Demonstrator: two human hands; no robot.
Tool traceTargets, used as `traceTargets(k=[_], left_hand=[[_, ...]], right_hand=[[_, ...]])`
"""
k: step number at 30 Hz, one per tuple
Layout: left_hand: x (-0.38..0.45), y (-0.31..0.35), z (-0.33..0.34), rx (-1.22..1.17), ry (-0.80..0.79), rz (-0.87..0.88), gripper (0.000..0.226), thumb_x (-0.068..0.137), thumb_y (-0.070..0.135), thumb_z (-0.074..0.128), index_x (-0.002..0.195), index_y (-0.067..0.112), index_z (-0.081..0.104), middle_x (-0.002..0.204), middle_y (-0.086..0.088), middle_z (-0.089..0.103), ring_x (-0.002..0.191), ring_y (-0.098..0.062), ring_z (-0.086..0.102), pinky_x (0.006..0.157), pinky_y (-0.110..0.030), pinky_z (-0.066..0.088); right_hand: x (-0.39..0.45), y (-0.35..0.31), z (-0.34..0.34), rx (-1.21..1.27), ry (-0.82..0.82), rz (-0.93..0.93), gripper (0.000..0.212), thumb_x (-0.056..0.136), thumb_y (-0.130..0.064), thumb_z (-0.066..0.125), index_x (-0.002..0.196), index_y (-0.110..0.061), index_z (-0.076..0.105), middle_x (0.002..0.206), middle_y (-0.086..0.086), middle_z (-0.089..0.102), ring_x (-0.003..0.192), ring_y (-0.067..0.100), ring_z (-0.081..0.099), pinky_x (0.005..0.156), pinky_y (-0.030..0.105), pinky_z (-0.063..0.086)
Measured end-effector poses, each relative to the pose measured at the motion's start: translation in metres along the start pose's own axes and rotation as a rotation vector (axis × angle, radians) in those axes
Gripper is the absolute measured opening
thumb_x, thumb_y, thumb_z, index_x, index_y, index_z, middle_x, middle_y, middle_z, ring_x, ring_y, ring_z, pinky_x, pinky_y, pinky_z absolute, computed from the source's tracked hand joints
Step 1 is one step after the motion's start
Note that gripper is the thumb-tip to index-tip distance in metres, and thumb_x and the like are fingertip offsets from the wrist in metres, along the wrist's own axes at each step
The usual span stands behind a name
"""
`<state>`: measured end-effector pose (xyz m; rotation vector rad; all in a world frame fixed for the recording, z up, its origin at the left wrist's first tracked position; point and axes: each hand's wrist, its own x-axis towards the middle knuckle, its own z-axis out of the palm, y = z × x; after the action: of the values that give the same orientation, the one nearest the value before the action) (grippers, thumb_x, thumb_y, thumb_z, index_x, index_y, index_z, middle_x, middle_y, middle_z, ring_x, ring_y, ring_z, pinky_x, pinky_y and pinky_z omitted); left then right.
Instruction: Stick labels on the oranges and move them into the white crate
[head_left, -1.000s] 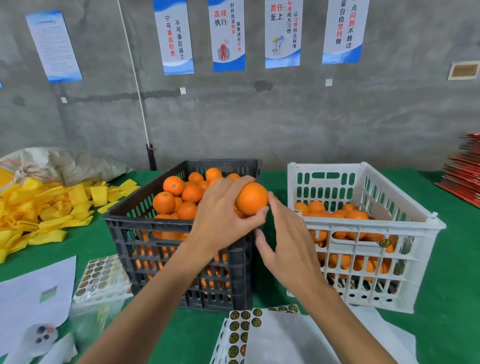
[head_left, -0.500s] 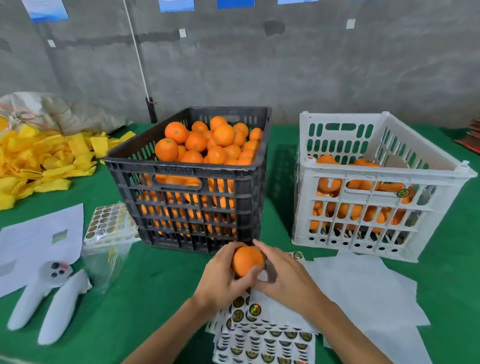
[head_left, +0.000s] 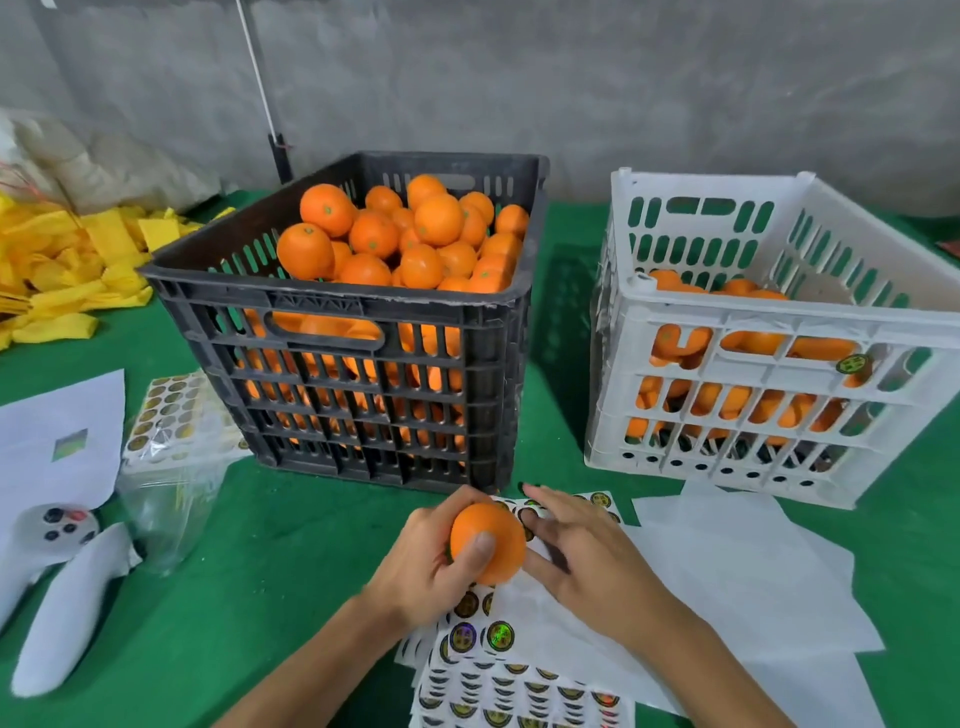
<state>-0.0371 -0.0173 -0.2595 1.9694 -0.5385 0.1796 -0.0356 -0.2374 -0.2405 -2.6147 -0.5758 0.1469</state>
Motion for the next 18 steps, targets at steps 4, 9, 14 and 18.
traceTargets(k=[4,9,14,18], left_hand=[[-0.0006,0.0029,-0.0002,0.006,-0.031,0.016,0.055,0.095,0.08,0.039,0.104,0.03,0.061,0.072,0.014,0.059,0.059,-0.007,0.059,0.06,-0.012,0.041],[0.0005,0.0009,-0.0003,0.011,-0.022,0.005,0.055,0.095,0.081,0.038,0.103,0.032,0.061,0.073,0.013,0.061,0.06,-0.008,0.06,0.059,-0.013,0.041],[0.0014,-0.0041,-0.0007,0.007,0.076,-0.013,0.059,0.097,0.08,0.035,0.092,0.029,0.064,0.07,0.002,0.059,0.058,-0.011,0.054,0.057,-0.02,0.038],[0.0013,-0.0037,-0.0013,-0.009,0.094,-0.038,0.06,0.097,0.081,0.033,0.089,0.029,0.063,0.071,0.0,0.059,0.06,-0.012,0.054,0.057,-0.02,0.038]], right_hand=[[-0.001,-0.0001,-0.0004,-0.026,0.037,-0.017,0.047,0.103,-0.051,0.049,0.132,-0.02,0.069,0.16,-0.017,0.038,0.145,0.004,0.033,0.117,0.02,0.018],[0.002,-0.0013,0.0019,0.081,0.101,-0.022,0.035,0.102,-0.04,0.059,0.129,-0.023,0.072,0.146,-0.017,0.055,0.127,-0.003,0.04,0.1,-0.002,0.018],[0.0067,-0.0014,0.0032,0.121,0.133,-0.022,0.03,0.1,-0.034,0.063,0.124,-0.021,0.075,0.136,-0.014,0.064,0.113,-0.005,0.043,0.093,-0.003,0.024],[0.0059,-0.0005,0.0044,0.064,0.128,-0.052,0.029,0.103,-0.035,0.059,0.122,-0.021,0.076,0.134,-0.014,0.064,0.116,0.0,0.047,0.094,-0.001,0.024]])
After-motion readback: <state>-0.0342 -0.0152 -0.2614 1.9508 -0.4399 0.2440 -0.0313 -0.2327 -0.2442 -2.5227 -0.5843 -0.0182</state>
